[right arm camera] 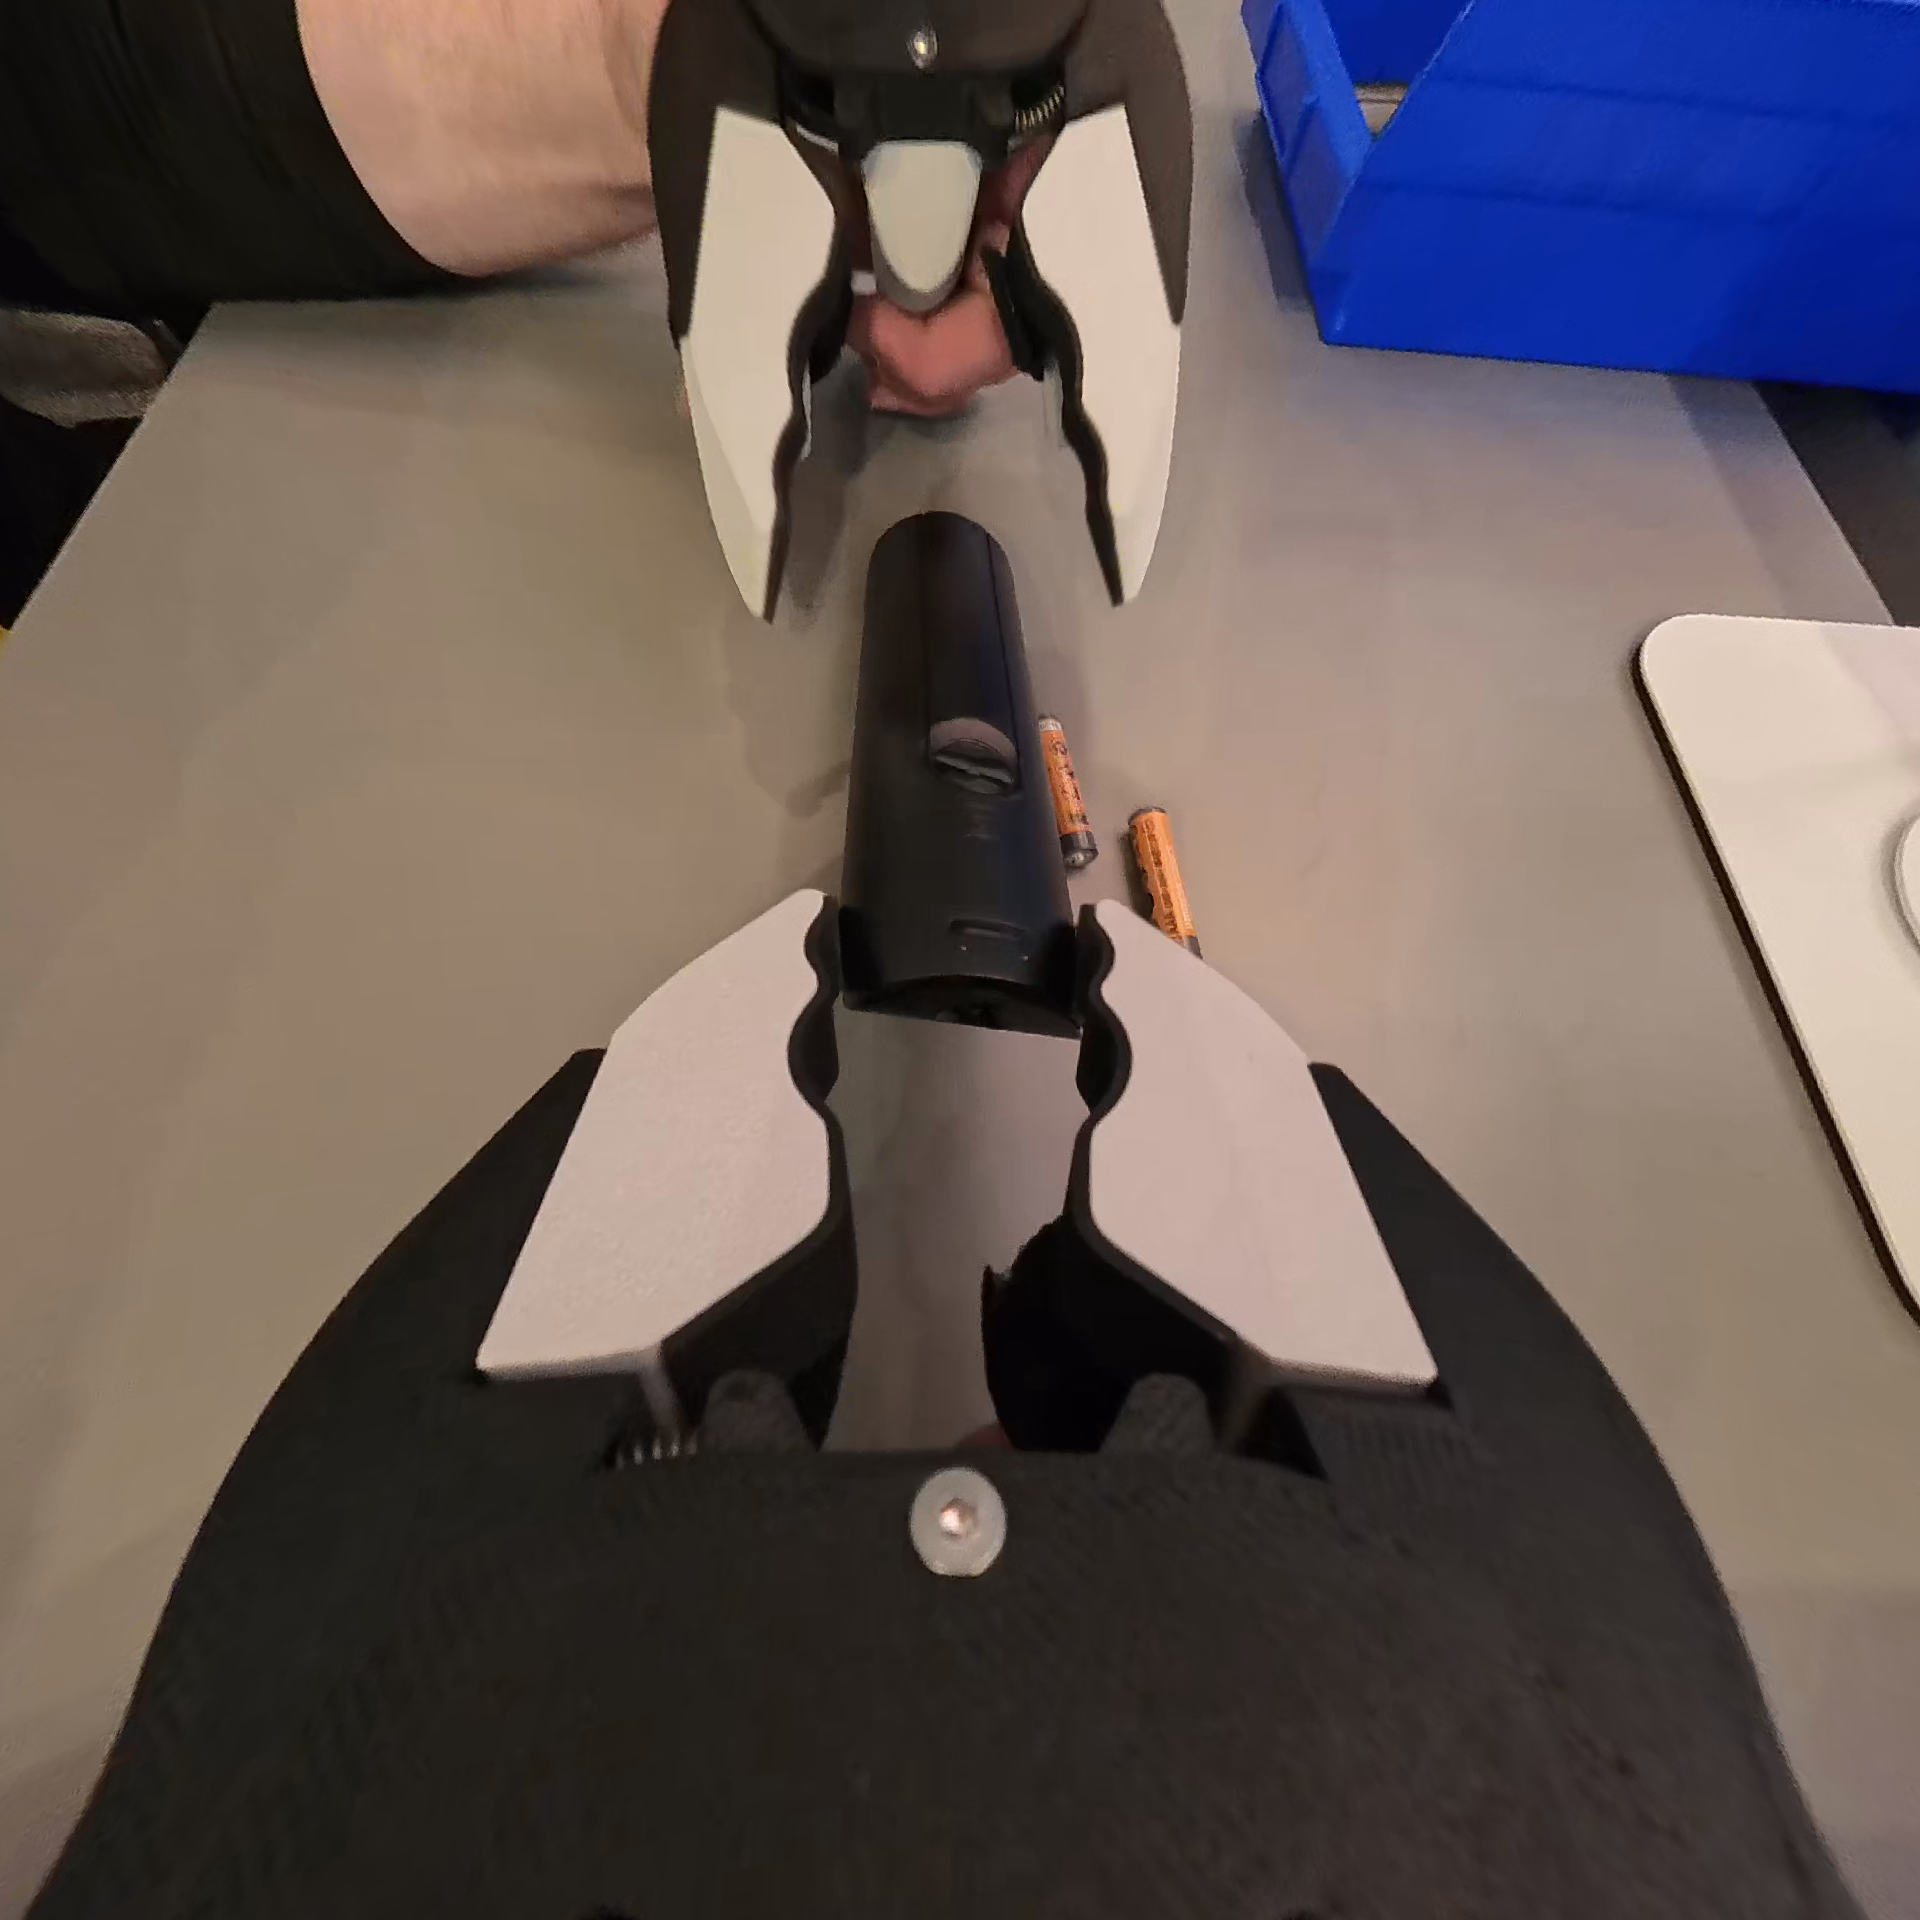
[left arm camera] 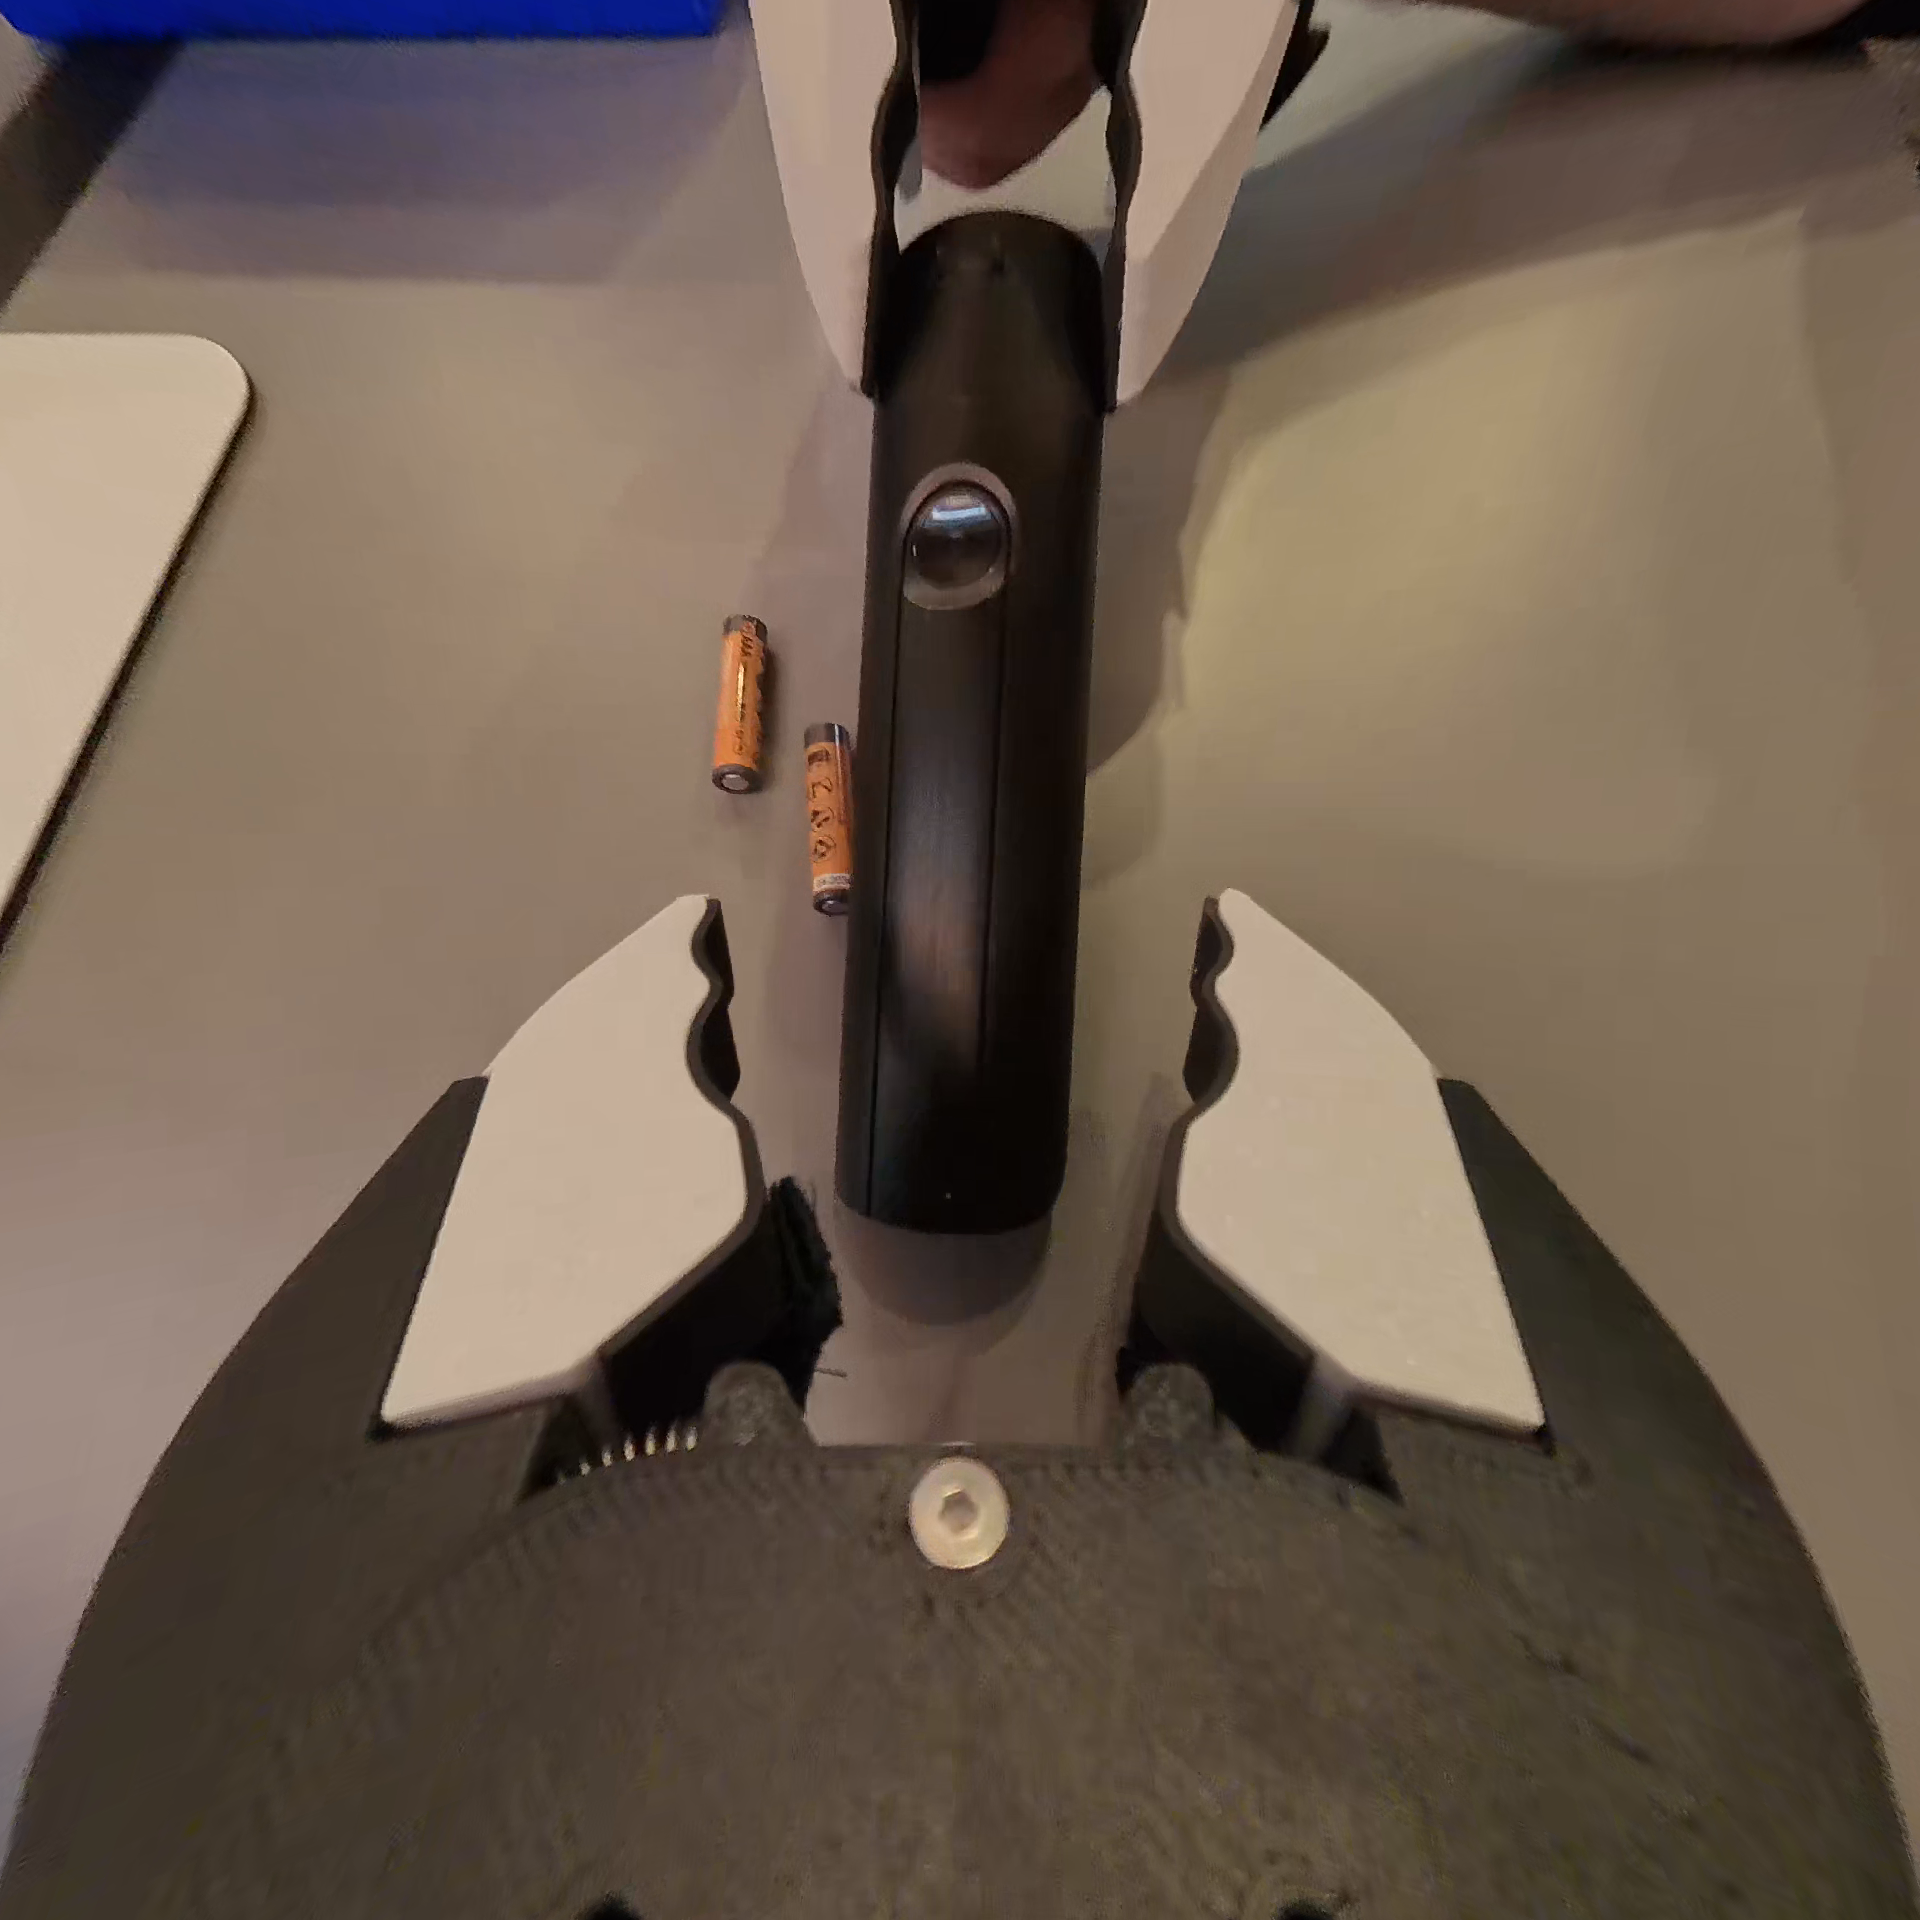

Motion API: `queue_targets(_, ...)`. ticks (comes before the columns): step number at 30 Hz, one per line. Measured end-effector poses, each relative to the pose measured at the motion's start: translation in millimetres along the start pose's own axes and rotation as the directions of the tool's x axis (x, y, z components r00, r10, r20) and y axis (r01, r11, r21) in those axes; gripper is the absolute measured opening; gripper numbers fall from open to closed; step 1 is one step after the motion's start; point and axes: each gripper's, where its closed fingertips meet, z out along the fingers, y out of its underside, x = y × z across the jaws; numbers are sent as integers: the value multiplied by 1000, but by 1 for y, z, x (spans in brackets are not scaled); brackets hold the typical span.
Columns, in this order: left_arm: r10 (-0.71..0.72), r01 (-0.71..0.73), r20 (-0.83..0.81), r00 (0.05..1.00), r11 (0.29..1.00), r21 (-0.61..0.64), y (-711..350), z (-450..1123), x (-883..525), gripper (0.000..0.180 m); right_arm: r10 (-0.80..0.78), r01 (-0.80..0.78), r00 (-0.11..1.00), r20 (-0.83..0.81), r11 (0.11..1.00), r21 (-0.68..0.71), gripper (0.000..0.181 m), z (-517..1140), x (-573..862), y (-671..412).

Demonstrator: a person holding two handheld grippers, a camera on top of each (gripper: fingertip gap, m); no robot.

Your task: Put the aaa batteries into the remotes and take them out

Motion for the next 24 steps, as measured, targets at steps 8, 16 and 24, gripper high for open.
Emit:
queue_targets(8,14,-17,-23,1000,989,-146,17,17,5,62,-13,5,998,65,993,120,0,-11,-13,-27)
queue_targets(16,9,-19,-56,998,982,-186,20,20,11,49,1,-3,999,-32,998,-68,31,-4,3,5)
queue_targets(24,-2,-10,-65,998,982,-189,20,20,13,49,41,-26,998,43,952,-306,62,19,-8,48)
